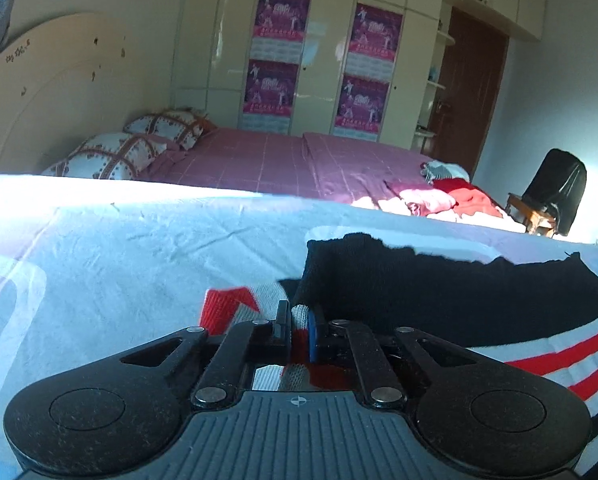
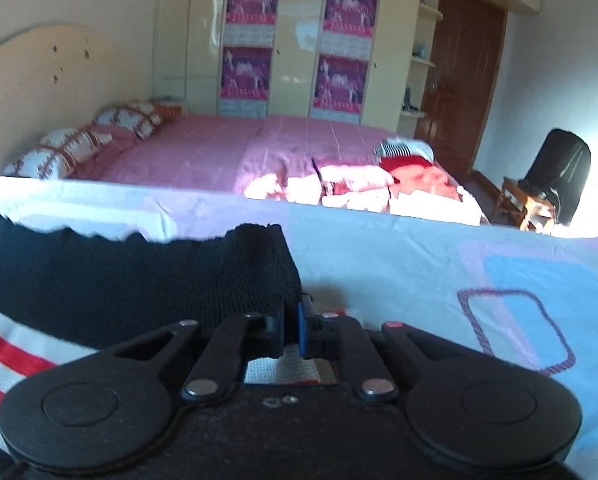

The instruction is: Fold small clothes

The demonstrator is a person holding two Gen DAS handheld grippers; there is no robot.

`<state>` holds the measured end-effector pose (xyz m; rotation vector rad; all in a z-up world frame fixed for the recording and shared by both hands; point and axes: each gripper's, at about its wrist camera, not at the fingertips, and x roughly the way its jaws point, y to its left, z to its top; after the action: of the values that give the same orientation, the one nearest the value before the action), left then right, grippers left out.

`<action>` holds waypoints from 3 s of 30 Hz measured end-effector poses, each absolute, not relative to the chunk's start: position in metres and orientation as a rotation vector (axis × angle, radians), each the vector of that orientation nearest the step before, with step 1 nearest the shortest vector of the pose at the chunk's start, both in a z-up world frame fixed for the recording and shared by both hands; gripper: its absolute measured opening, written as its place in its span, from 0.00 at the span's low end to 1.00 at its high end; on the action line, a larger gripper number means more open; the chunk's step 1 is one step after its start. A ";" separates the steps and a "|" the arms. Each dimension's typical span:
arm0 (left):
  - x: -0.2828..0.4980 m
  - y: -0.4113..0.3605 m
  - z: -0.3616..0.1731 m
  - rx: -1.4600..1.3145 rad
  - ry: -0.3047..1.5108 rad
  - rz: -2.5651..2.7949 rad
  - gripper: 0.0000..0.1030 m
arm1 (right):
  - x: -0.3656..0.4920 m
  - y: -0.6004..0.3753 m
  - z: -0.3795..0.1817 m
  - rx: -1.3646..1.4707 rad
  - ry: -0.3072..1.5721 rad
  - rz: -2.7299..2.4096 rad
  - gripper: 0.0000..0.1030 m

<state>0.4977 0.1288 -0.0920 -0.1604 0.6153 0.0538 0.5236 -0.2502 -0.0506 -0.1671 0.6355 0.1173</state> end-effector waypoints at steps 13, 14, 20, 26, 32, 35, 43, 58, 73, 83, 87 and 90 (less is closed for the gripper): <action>0.462 0.130 -0.064 -0.250 0.517 0.090 0.46 | 0.468 -0.243 -0.028 -0.104 0.553 0.216 0.32; 0.461 0.117 -0.062 -0.240 0.521 0.036 0.46 | 0.462 -0.233 -0.029 -0.121 0.555 0.261 0.32; 0.486 0.016 -0.073 -0.074 0.630 -0.237 0.46 | 0.461 -0.164 -0.044 -0.142 0.637 0.438 0.29; 0.472 0.043 -0.089 -0.035 0.646 -0.014 0.50 | 0.455 -0.185 -0.054 -0.291 0.637 0.299 0.34; 0.455 0.086 -0.093 0.082 0.648 0.017 0.50 | 0.460 -0.269 -0.058 -0.126 0.685 0.194 0.33; 0.448 0.085 -0.081 -0.002 0.647 0.046 0.50 | 0.454 -0.254 -0.045 -0.089 0.669 0.170 0.35; 0.396 0.009 -0.059 -0.039 0.590 -0.135 0.53 | 0.384 -0.172 -0.034 -0.106 0.622 0.412 0.34; 0.356 0.079 -0.085 -0.069 0.643 0.026 0.61 | 0.360 -0.239 -0.055 -0.171 0.684 0.175 0.36; 0.350 0.083 -0.079 -0.040 0.641 0.044 0.61 | 0.360 -0.273 -0.053 -0.089 0.720 0.152 0.37; 0.344 0.100 -0.097 -0.079 0.681 0.115 0.74 | 0.357 -0.271 -0.062 -0.106 0.732 0.150 0.38; 0.343 0.101 -0.101 -0.088 0.674 0.116 0.76 | 0.358 -0.272 -0.063 -0.097 0.729 0.152 0.39; 0.343 0.101 -0.101 -0.092 0.674 0.116 0.76 | 0.357 -0.274 -0.064 -0.085 0.723 0.153 0.39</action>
<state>0.3428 0.1006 -0.1012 -0.0920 0.6744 0.1163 0.3570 -0.2739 -0.0644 -0.0847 0.7230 0.1530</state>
